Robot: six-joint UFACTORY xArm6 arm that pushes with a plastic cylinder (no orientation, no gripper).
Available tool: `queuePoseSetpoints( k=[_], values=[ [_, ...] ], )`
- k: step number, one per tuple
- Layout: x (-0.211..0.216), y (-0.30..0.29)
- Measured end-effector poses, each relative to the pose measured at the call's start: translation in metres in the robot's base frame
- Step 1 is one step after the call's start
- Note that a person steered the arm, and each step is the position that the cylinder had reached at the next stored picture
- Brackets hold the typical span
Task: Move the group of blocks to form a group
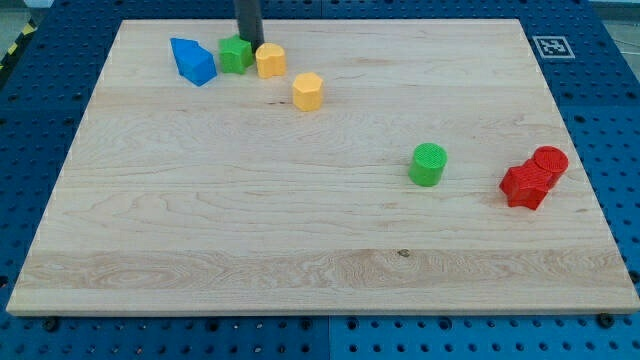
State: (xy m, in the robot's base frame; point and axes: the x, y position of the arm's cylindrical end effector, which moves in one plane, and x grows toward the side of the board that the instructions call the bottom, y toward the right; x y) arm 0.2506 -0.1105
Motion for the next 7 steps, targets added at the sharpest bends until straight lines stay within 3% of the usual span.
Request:
queuePoseSetpoints(
  k=[3,6,7],
  values=[
    [-0.006,-0.029],
    [-0.007,0.078],
    [0.017,0.119]
  ],
)
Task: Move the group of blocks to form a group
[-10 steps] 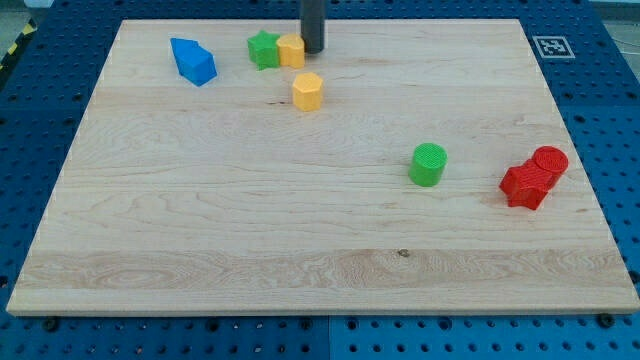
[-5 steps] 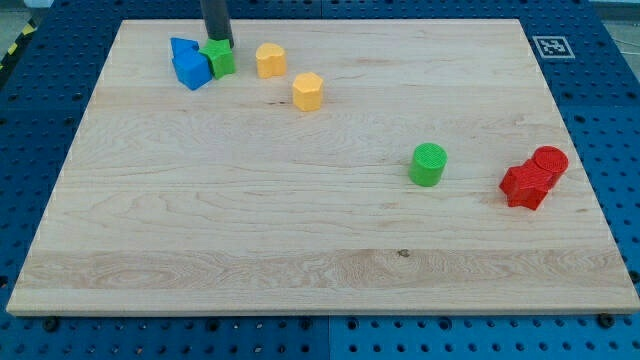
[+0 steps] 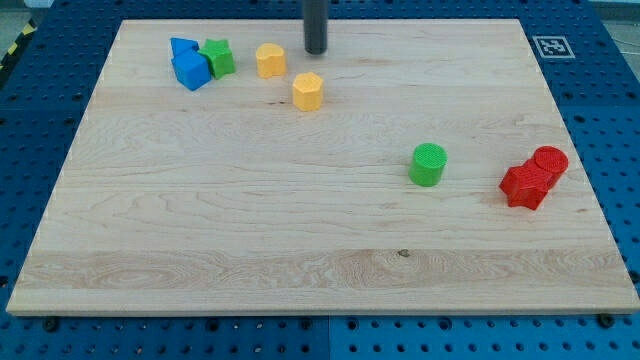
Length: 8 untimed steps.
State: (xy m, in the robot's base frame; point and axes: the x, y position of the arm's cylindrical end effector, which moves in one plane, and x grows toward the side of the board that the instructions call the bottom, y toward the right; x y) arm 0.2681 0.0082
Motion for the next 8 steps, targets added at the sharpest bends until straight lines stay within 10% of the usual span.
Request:
queuePoseSetpoints(
  k=[3,8],
  values=[
    [0.106,0.089],
    [0.043,-0.102]
  ],
)
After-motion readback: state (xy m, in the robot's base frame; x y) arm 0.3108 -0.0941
